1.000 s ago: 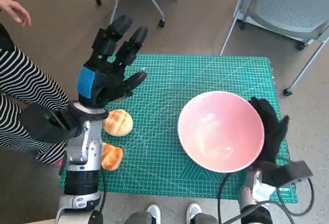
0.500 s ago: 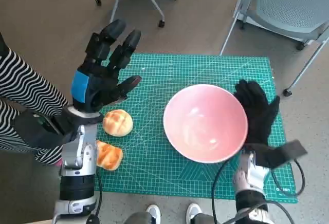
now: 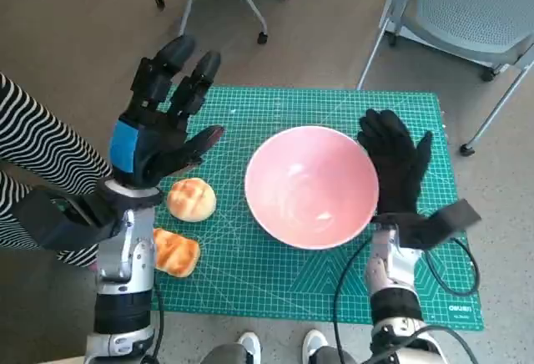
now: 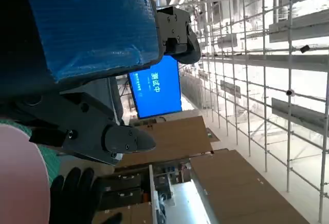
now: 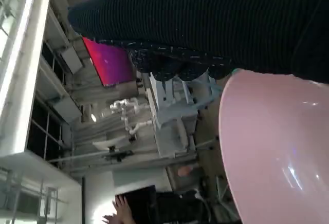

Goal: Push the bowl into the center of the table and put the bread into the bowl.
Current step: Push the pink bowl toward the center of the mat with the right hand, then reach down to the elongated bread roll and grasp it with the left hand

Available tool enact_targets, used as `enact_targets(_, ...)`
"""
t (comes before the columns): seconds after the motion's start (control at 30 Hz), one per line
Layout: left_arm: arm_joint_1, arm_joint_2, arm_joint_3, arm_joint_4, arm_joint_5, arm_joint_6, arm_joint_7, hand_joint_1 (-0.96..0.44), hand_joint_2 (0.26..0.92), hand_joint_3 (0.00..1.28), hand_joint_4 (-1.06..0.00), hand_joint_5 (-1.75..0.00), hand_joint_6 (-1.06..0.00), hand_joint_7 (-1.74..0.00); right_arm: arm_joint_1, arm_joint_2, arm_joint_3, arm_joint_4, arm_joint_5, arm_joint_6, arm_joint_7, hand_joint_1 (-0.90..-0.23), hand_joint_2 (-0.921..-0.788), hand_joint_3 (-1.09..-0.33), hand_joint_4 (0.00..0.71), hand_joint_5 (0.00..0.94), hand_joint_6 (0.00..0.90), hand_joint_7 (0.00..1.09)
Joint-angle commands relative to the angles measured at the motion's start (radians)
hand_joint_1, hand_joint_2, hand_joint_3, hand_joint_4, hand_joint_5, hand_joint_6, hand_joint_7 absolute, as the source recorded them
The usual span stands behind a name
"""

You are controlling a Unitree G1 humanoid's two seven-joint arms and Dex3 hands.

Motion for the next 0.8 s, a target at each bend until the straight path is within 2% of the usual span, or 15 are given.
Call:
enact_targets(0.03, 0.016, 0.004, -0.001, -0.023, 0.007, 0.005, 0.008, -0.13, 0.921, 0.25, -0.21, 0.00, 0.00, -0.62, -0.026, -0.009, 0.001, 0.051, -0.022, 0.028, -0.017, -0.591, -0.921, -0.839, 0.133, 0.000, 0.055, 0.48)
enact_targets(0.23, 0.025, 0.001, -0.005, -0.033, 0.005, 0.010, 0.013, -0.13, 0.921, 0.26, -0.21, 0.00, 0.00, -0.61, -0.036, -0.029, -0.007, 0.056, -0.027, 0.034, -0.007, -0.594, -0.921, -0.837, 0.133, 0.000, 0.049, 0.48)
enact_targets(0.4, 0.033, -0.001, -0.006, -0.035, 0.007, 0.004, 0.014, -0.13, 0.921, 0.26, -0.21, 0.00, 0.00, -0.61, -0.016, -0.054, -0.006, -0.002, -0.030, 0.038, -0.007, -0.596, -0.921, -0.838, 0.135, 0.001, 0.047, 0.48)
enact_targets(0.53, 0.030, -0.003, -0.007, -0.030, 0.004, 0.003, 0.011, -0.13, 0.921, 0.26, -0.21, 0.00, 0.00, -0.61, 0.021, -0.068, 0.009, -0.123, -0.048, 0.049, -0.032, -0.603, -0.921, -0.833, 0.138, 0.003, 0.051, 0.49)
enact_targets(0.7, 0.023, -0.008, -0.013, -0.024, 0.001, 0.007, 0.008, -0.13, 0.921, 0.26, -0.21, 0.00, 0.00, -0.60, 0.068, -0.087, 0.041, -0.294, -0.091, 0.051, -0.072, -0.634, -0.921, -0.802, 0.149, 0.007, 0.070, 0.51)
enact_targets(0.8, 0.019, -0.012, -0.019, -0.023, 0.003, 0.010, 0.008, -0.14, 0.921, 0.26, -0.21, 0.00, 0.00, -0.61, 0.087, -0.099, 0.057, -0.370, -0.108, 0.050, -0.076, -0.649, -0.921, -0.782, 0.155, 0.009, 0.080, 0.52)
